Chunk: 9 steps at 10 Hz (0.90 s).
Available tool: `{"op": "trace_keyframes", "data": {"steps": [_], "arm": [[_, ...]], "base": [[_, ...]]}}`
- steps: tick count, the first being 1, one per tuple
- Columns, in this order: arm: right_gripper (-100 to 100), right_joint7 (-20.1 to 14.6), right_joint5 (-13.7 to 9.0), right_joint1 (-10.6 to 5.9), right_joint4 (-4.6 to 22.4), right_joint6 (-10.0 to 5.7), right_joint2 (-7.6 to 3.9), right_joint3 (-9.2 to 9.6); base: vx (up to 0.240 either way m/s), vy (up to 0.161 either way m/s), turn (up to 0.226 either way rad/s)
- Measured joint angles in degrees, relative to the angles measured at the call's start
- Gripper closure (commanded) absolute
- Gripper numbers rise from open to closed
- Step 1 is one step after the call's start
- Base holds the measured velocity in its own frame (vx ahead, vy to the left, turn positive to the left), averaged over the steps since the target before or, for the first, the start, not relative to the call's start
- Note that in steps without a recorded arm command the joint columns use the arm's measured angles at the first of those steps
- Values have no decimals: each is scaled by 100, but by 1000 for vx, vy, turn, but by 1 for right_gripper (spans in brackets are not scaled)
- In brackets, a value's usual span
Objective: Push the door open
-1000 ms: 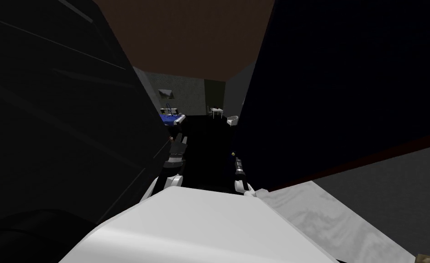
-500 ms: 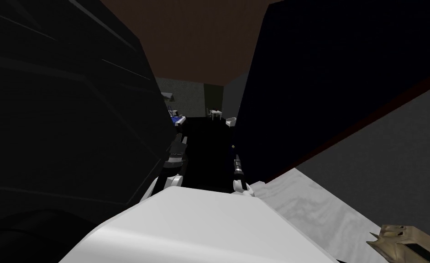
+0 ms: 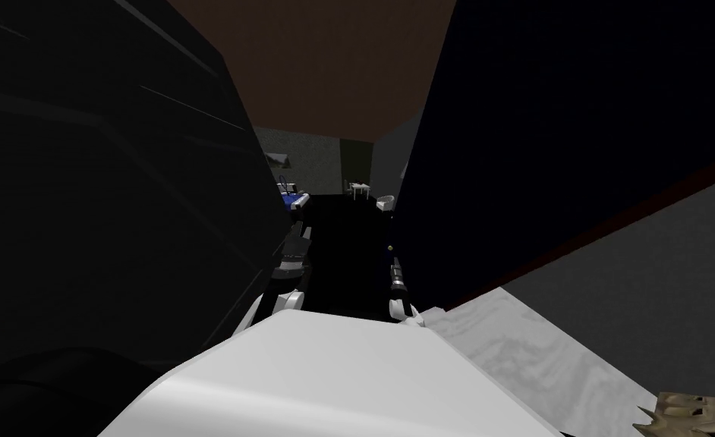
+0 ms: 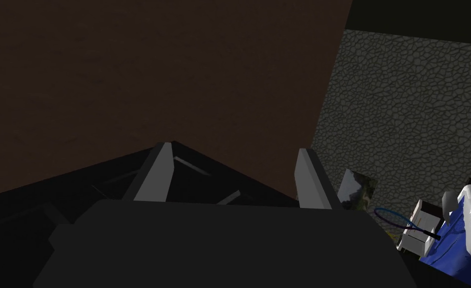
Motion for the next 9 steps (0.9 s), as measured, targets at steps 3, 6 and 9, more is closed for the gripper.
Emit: {"op": "trace_keyframes", "data": {"steps": [3, 6, 9], "arm": [[-100, 18, -18, 12, 26, -62, -12, -30], [-100, 31, -36, 34, 32, -117, 20, -58], [100, 37, -42, 37, 41, -139, 41, -67]], "base": [[211, -29, 32], [219, -31, 30], [12, 1, 3]]}}
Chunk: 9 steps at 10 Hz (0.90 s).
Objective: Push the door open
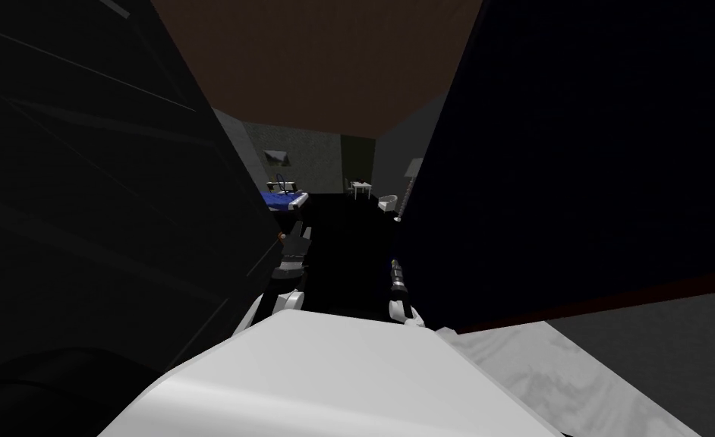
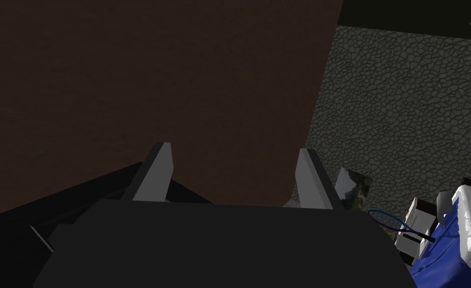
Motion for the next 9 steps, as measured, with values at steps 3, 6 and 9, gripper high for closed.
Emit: {"op": "trace_keyframes", "data": {"steps": [3, 6, 9], "arm": [[100, 3, 3, 0, 6, 16, 1, 5], [100, 15, -12, 30, -2, 59, 3, -14], [100, 29, -67, 19, 47, 62, -52, -103]], "base": [[-13, 0, 1], [70, 19, -26], [157, 12, -28]]}}
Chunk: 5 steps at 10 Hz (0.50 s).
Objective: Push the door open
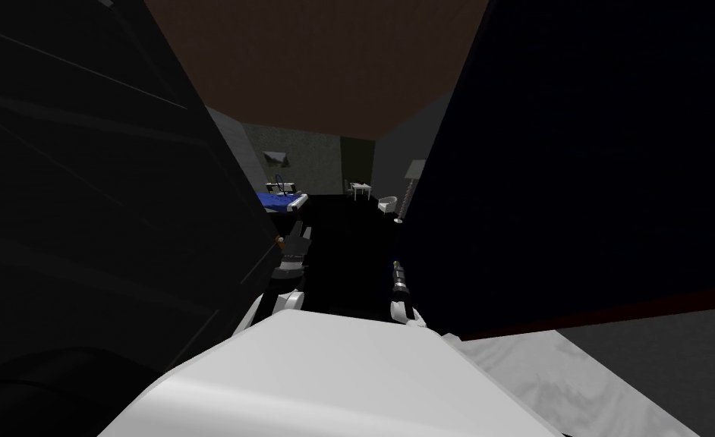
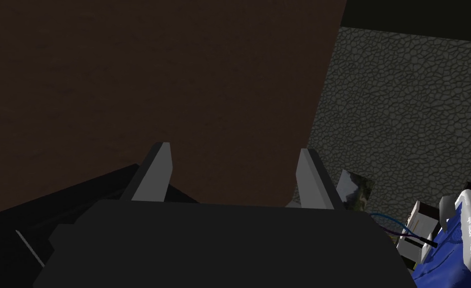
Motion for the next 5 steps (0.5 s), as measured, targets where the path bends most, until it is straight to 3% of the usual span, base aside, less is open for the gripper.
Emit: {"op": "trace_keyframes", "data": {"steps": [1, 3, 4, 5], "arm": [[100, 18, -17, 34, -90, 46, -8, -30], [100, 19, -63, -18, 41, -58, -64, -109], [100, 73, -104, -25, 8, -13, -45, -185], [100, 87, -146, -106, 165, -62, -84, -254]], "base": [[192, 13, -29], [202, 34, -68], [240, 26, -49], [218, 39, -40]]}}
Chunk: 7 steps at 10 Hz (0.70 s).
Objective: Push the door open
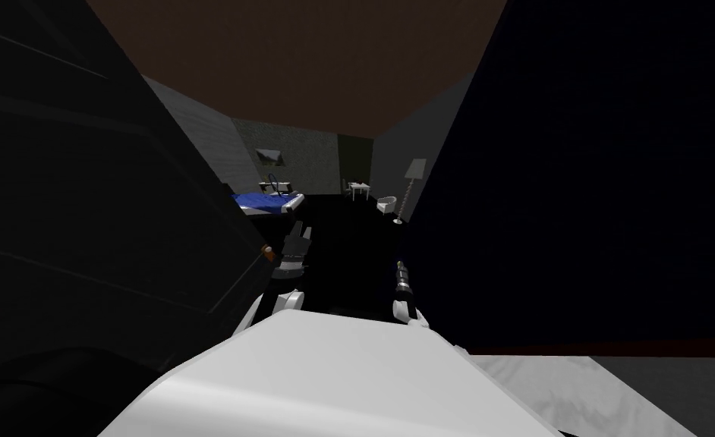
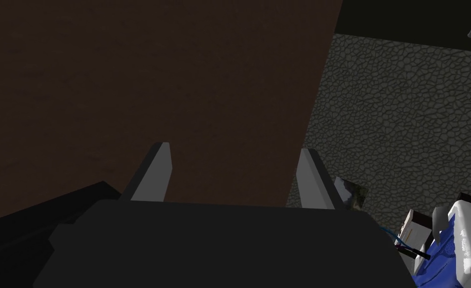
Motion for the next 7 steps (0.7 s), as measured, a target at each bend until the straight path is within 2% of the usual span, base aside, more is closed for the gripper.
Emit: {"op": "trace_keyframes", "data": {"steps": [1, 2, 3, 5, 6, 7], "arm": [[100, 10, -27, 108, -191, 67, -16, -48], [100, 29, -67, 33, -100, 45, -41, -119], [100, 33, -101, 61, -124, 53, -70, -175], [100, 61, -172, 21, 3, -31, -88, -304], [100, 124, -206, 116, -177, 49, -49, -369], [100, 136, -243, 110, -173, 83, -79, -428]], "base": [[181, 40, -66], [218, 50, -60], [209, 47, -72], [186, 25, -69], [184, 22, -72], [208, 42, -68]]}}
